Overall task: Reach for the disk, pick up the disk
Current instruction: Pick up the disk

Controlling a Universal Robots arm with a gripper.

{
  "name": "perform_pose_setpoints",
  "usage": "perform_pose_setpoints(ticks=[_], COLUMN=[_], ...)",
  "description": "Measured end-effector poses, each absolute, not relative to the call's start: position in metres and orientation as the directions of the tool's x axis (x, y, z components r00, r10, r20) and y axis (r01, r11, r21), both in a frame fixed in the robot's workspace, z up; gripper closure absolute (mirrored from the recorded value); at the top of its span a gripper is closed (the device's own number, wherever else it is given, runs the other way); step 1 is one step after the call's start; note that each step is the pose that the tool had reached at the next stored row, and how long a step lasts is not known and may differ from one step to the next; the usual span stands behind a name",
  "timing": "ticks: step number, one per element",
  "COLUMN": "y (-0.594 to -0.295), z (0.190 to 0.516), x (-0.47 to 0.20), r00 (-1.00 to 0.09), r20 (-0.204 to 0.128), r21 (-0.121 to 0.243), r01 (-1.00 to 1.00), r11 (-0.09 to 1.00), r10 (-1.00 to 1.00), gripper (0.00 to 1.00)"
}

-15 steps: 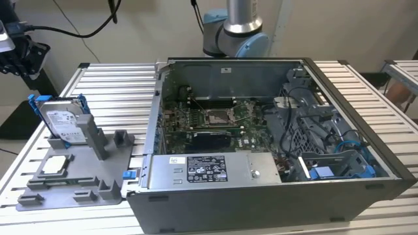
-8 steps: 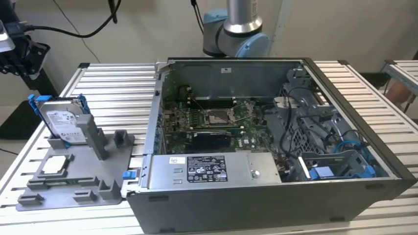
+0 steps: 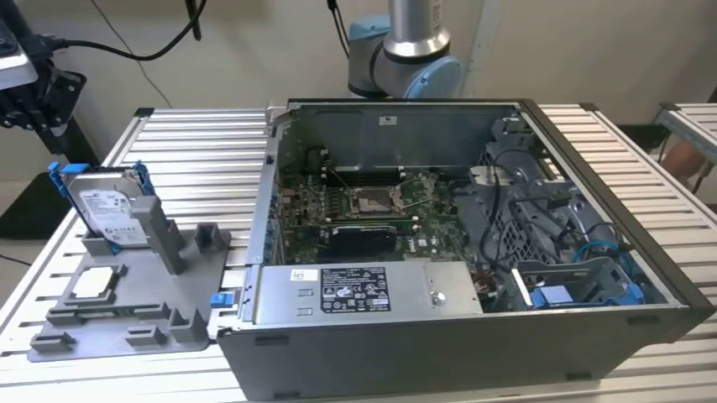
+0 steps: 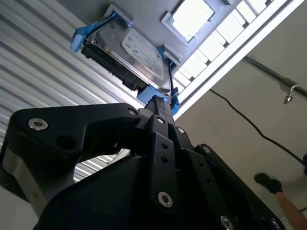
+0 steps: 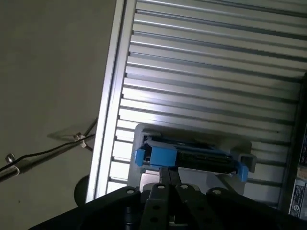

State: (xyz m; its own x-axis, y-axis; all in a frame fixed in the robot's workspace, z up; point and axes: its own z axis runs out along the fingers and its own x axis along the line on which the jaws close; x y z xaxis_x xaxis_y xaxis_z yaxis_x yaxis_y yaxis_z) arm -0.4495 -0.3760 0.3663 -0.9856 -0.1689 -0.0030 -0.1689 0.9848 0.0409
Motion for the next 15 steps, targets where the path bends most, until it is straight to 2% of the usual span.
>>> perform_pose_setpoints(ticks=[15], y=[-0.3759], z=[0.3664], x=[-0.4496], r00=[-0.904], r20=[-0.005], r21=[0.040], r01=[-0.428], r11=[0.903], r10=[-0.428], gripper=[1.00])
